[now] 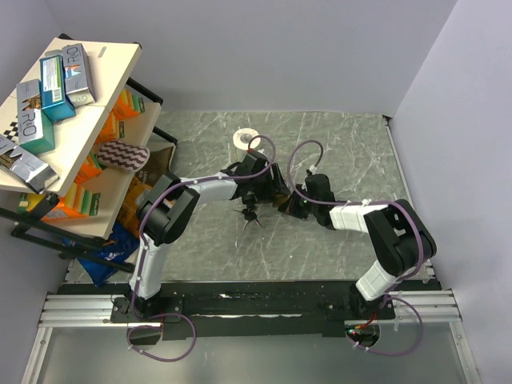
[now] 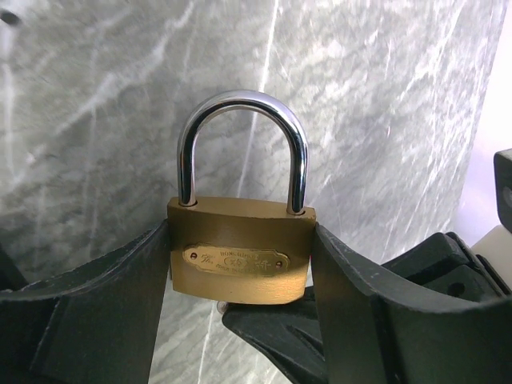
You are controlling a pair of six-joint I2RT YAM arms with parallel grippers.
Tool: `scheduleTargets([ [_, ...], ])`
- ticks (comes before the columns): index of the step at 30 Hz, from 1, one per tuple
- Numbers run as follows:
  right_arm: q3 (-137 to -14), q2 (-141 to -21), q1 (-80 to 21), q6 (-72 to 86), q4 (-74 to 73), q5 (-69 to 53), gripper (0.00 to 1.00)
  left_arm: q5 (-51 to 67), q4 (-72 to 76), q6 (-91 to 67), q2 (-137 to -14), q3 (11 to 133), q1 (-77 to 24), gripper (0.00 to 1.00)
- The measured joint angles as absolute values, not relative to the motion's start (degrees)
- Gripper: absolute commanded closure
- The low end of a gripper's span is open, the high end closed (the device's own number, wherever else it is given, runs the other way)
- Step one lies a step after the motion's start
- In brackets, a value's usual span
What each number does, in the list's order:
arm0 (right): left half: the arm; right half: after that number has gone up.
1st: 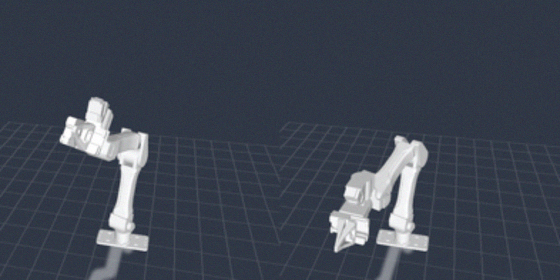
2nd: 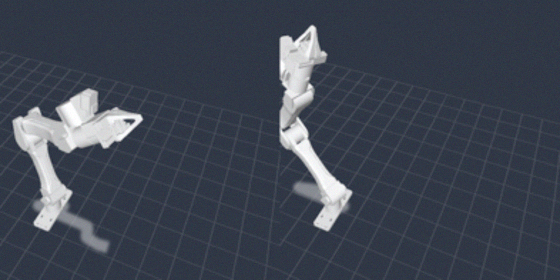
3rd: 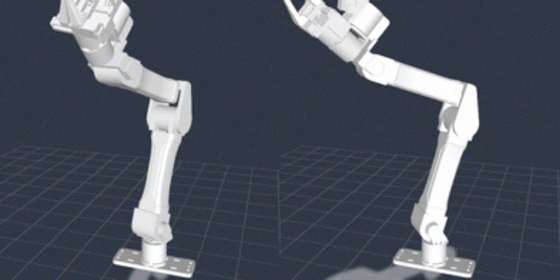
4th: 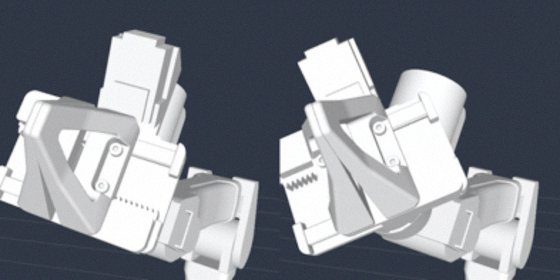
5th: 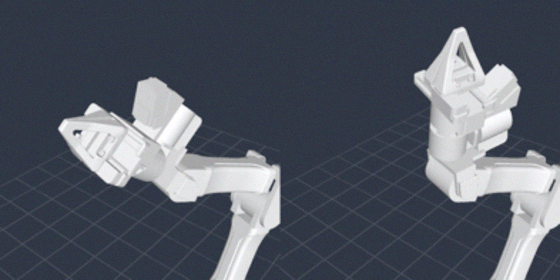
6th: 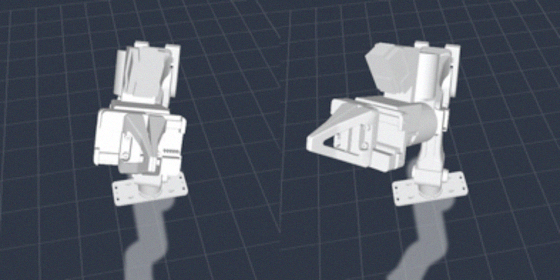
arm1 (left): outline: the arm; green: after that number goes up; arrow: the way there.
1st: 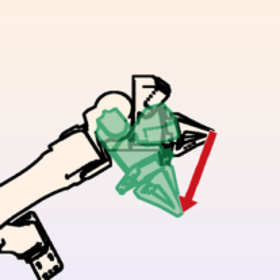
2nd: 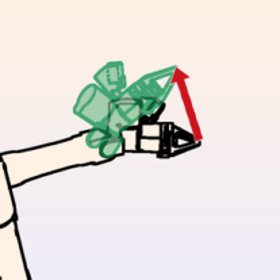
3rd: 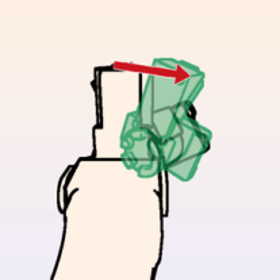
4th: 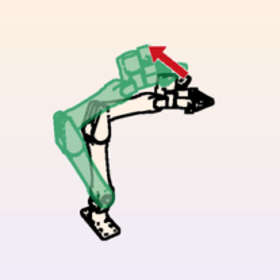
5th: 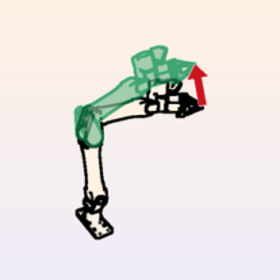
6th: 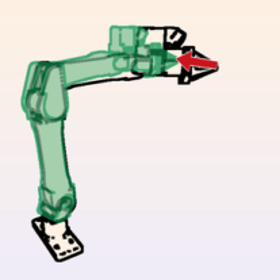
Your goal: Unlock with the key
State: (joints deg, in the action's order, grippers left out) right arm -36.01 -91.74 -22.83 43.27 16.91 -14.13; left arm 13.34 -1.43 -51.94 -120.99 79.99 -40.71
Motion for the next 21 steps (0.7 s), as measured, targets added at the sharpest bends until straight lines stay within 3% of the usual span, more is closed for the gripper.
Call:
scheduleTargets([
  [11,-37.8,-93.1,-22.8,44.6,16.4,-13.2,1.00,12.7,0.9,-51.7,-120.6,78.8,-40.1,0.99],
  [21,-30.5,-91.3,-21.7,50.3,26.3,-15.4,1.00,16.3,7.3,-52.1,-118.7,73.6,-39.8,0.99],
])
